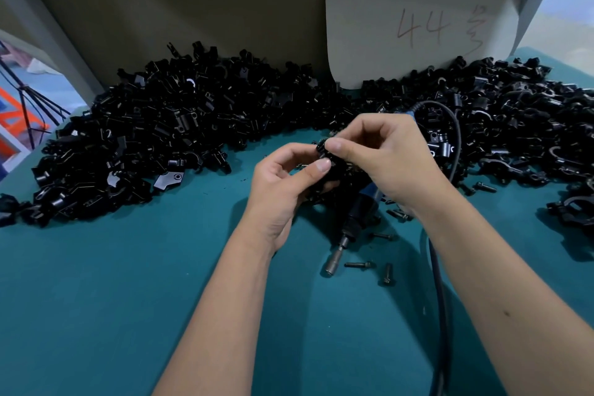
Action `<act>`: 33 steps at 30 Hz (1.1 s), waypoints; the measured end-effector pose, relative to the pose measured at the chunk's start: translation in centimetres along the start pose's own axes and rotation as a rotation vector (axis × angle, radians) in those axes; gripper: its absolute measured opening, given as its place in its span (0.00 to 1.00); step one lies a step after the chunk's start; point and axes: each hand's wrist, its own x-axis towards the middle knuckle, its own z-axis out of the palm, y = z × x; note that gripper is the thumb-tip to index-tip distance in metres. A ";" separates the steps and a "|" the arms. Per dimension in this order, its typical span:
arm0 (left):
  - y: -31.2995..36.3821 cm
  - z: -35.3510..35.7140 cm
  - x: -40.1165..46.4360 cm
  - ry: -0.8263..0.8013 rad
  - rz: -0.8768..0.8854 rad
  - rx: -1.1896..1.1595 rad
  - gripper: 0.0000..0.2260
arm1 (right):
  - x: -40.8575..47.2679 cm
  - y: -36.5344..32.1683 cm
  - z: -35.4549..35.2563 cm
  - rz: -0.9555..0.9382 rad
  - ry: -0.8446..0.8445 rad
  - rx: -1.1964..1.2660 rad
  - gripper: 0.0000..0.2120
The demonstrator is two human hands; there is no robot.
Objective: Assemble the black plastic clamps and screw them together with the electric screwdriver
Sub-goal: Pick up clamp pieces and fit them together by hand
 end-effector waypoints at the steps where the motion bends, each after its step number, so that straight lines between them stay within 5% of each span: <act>1: -0.1 0.3 -0.1 0.003 -0.001 0.009 0.09 | 0.0 0.2 -0.1 0.009 0.016 -0.018 0.10; 7: -0.2 1.0 -0.2 -0.001 -0.003 0.096 0.07 | 0.2 -0.6 1.6 -0.146 0.112 -0.435 0.24; 13: 0.5 0.4 0.1 0.104 -0.057 -0.016 0.05 | 0.7 -3.7 -1.2 0.107 -0.188 -0.688 0.37; 16: 0.7 0.3 0.3 0.180 -0.139 -0.156 0.04 | -0.1 -5.4 -2.1 0.449 -0.683 -0.766 0.21; 18: 0.7 0.3 0.3 0.186 -0.180 -0.216 0.04 | -0.9 -6.3 -1.3 0.549 -0.850 -0.822 0.11; 23: 0.3 0.5 0.2 0.179 -0.223 -0.228 0.01 | -2.4 -8.5 2.0 0.382 -0.901 -1.229 0.15; 28: 0.1 0.5 0.4 0.193 -0.212 -0.252 0.07 | -3.8 -8.6 3.3 0.322 -0.879 -1.337 0.20; 33: 0.0 0.7 0.3 0.216 -0.185 -0.228 0.15 | -4.5 -8.1 3.9 0.193 -0.880 -1.395 0.13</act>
